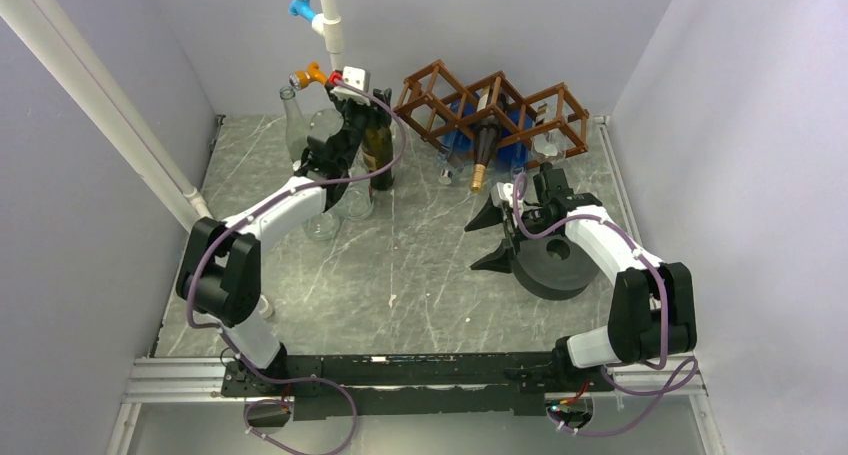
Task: Take the wine bottle off the wine rack
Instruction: Place the wine bottle at the center of the board, then pick up the wine bottle from the wine rack.
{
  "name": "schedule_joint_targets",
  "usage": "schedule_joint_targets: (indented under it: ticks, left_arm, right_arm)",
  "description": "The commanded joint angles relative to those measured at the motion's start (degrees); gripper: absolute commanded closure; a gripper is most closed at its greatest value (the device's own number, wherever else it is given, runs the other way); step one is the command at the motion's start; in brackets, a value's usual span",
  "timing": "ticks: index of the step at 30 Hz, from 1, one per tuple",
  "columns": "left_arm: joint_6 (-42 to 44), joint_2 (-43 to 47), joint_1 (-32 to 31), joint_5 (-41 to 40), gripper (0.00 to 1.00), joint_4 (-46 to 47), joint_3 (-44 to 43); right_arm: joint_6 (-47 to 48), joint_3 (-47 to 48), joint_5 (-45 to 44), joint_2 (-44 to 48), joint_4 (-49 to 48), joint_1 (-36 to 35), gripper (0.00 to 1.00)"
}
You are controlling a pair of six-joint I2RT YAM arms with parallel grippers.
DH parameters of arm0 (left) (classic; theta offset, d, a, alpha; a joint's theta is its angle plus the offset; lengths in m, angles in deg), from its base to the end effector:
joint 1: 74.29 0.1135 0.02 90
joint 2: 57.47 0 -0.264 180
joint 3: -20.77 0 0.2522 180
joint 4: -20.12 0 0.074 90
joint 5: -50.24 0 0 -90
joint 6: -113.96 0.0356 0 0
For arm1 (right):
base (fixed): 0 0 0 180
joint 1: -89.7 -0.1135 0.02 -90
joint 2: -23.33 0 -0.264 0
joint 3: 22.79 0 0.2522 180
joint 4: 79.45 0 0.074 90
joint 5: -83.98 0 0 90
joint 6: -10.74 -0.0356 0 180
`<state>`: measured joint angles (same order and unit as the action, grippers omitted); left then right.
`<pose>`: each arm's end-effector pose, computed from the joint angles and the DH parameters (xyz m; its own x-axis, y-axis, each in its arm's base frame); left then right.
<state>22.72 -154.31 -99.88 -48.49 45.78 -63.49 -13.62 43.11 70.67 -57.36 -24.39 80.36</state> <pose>0.3667 -0.1696 0.3454 0.1977 -0.1184 -0.9731 0.2979 0.9530 -0.0554 0.2405 0.0747 0.2325 -0.0467 -0.2202 -0.9743 -0.9957 -0.0675 0.0630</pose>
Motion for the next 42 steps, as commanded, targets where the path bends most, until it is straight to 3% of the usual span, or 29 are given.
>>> schedule_joint_targets:
  ticks: [1,10,19,25,34,42]
  left_arm:
    - [-1.2,4.6,0.1,0.6,0.27,0.8,0.3]
    - [-4.0,11.9,0.1,6.0,0.01,-11.9,-1.0]
    - [-10.1,18.7,0.6,14.7,0.01,-26.0,-3.1]
    - [-16.3,23.0,2.0,22.2,0.01,-26.4,0.1]
    - [-25.2,27.4,3.0,29.1,0.00,-29.0,4.1]
    - [-23.5,30.1,3.0,34.0,0.00,-35.1,5.6]
  right_arm:
    - [2.6,2.1,1.1,0.2,1.2,0.4,0.02]
    - [5.1,2.9,-0.1,1.3,4.1,1.3,0.02]
    - [7.3,3.3,-2.7,4.6,6.7,2.9,0.01]
    - [9.3,2.9,-4.7,8.0,9.2,5.5,0.01]
    - [7.1,2.5,-1.9,14.2,9.9,15.9,0.01]
    - [-2.8,2.5,1.7,18.8,6.5,24.7,0.01]
